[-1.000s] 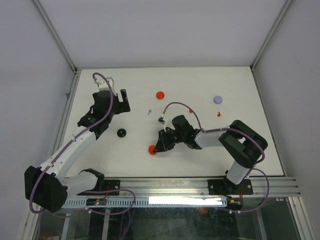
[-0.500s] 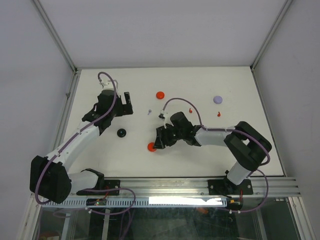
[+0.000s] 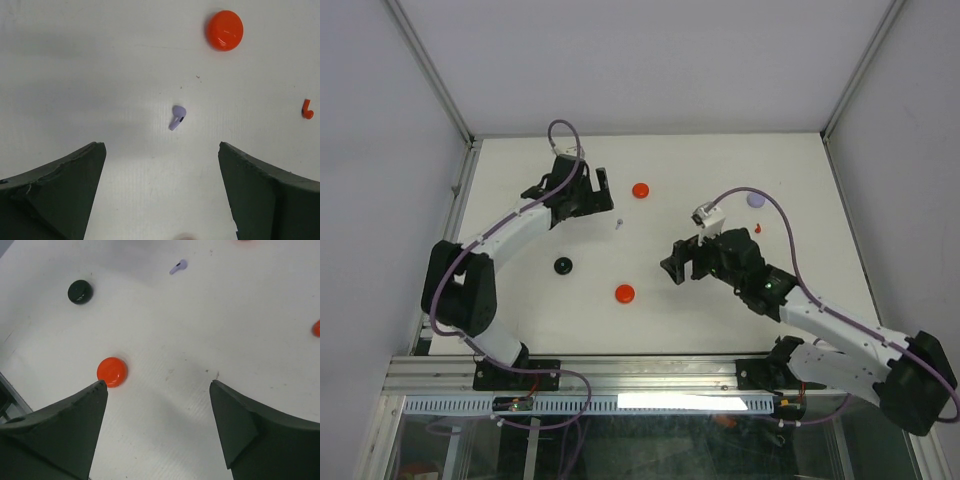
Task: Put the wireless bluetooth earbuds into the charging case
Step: Place the charging case at the center of the board, then pick up the charging case at the center of the board.
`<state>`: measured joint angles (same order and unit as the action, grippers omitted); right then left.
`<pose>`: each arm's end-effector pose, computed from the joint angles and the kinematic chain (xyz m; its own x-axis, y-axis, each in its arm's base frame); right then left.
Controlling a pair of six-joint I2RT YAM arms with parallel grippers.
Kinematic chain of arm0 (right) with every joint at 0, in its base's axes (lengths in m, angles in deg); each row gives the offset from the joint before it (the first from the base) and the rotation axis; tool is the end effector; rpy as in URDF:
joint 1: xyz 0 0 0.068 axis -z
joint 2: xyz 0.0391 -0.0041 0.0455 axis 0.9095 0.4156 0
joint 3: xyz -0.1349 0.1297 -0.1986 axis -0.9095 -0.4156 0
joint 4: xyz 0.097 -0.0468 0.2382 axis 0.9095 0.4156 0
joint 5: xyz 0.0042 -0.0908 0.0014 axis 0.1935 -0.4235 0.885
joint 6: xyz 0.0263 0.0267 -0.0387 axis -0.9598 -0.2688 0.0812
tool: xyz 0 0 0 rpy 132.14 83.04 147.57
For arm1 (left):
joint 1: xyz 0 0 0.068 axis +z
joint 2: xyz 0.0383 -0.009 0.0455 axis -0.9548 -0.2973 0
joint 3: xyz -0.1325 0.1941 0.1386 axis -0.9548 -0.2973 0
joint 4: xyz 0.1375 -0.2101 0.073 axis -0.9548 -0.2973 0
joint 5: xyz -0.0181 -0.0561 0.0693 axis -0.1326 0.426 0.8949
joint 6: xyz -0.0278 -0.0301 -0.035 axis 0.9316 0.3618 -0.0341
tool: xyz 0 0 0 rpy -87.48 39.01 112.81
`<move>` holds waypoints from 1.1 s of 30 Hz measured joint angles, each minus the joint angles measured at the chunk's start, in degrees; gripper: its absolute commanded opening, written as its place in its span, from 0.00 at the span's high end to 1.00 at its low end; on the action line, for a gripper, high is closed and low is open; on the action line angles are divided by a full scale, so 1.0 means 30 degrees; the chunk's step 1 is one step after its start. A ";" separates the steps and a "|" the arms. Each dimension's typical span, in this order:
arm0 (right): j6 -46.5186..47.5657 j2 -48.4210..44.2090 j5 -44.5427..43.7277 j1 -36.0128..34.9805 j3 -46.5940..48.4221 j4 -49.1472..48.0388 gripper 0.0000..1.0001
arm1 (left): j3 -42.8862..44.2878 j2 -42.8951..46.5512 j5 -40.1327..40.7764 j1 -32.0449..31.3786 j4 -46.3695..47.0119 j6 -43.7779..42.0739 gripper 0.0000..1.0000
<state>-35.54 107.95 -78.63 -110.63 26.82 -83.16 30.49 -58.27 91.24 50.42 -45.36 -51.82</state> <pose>0.1626 0.1648 0.2476 -0.4645 -0.1406 -0.8743 -0.6338 0.7423 0.2174 0.3183 -0.1267 0.2500 -0.7429 -0.1599 -0.6500 -0.0062 0.9727 -0.2321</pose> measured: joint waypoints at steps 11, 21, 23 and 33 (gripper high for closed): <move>0.0335 -0.5792 -0.3002 0.0612 -0.4218 -0.0867 0.01 | 0.7118 -0.8153 0.1588 -0.1909 -0.0408 0.0619 0.05; 0.0335 -0.6827 -0.4415 0.0612 -0.4983 -0.1406 0.01 | 1.2582 -1.2779 0.2222 -0.2084 -0.0248 -0.1647 0.10; 0.0335 -0.6856 -0.4466 0.0758 -0.5064 -0.1472 0.01 | 1.3100 -1.3464 0.2295 -0.2098 -0.0262 -0.2426 0.12; 0.0335 -0.6827 -0.4590 0.1035 -0.5071 -0.1530 0.01 | 1.3828 -1.4673 0.1559 -0.2455 0.0474 -0.5792 0.19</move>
<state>-34.53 87.47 -92.40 -107.53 11.61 -87.75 71.97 -102.29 95.92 43.06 -43.94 -69.19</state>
